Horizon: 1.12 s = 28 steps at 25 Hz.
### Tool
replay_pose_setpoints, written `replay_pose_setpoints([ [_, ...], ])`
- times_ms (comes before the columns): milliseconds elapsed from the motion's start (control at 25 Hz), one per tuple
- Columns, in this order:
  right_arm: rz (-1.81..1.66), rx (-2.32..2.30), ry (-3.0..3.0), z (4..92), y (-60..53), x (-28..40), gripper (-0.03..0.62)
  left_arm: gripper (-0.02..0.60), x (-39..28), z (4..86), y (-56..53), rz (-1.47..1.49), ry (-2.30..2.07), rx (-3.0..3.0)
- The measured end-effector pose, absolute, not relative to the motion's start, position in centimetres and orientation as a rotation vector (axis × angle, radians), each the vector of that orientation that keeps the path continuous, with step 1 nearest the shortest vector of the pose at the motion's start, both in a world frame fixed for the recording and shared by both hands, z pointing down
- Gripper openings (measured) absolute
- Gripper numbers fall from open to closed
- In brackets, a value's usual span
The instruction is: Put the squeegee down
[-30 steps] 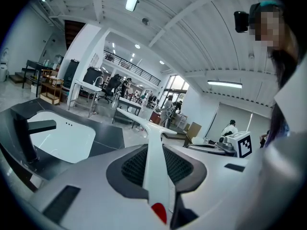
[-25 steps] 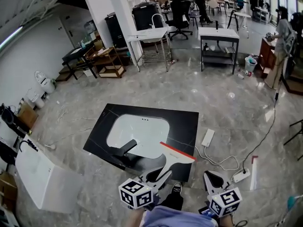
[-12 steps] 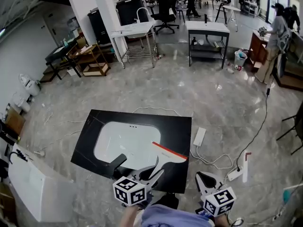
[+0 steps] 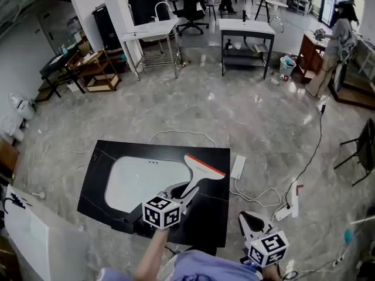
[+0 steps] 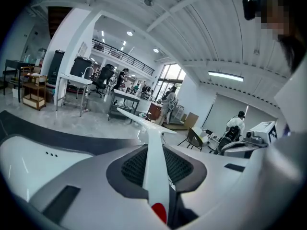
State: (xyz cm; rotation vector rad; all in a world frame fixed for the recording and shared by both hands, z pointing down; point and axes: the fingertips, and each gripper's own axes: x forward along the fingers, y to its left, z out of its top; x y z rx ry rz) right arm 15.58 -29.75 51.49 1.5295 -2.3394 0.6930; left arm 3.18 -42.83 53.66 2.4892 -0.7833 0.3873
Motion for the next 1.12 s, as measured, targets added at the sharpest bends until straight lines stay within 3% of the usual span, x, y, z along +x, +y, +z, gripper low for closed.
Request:
replay_pose_setpoints([
  [560, 0.779, 1.602, -2.202, 53.7, -30.2, 16.8, 0.018, 0.098, 8.5, 64.3, -52.3, 0.629, -0.633, 2.410],
  [1120, 0.825, 1.637, -2.159, 55.0, -29.3, 17.5, 0.018, 0.106, 7.3, 70.0, -55.0, 0.784, -0.761, 2.273],
])
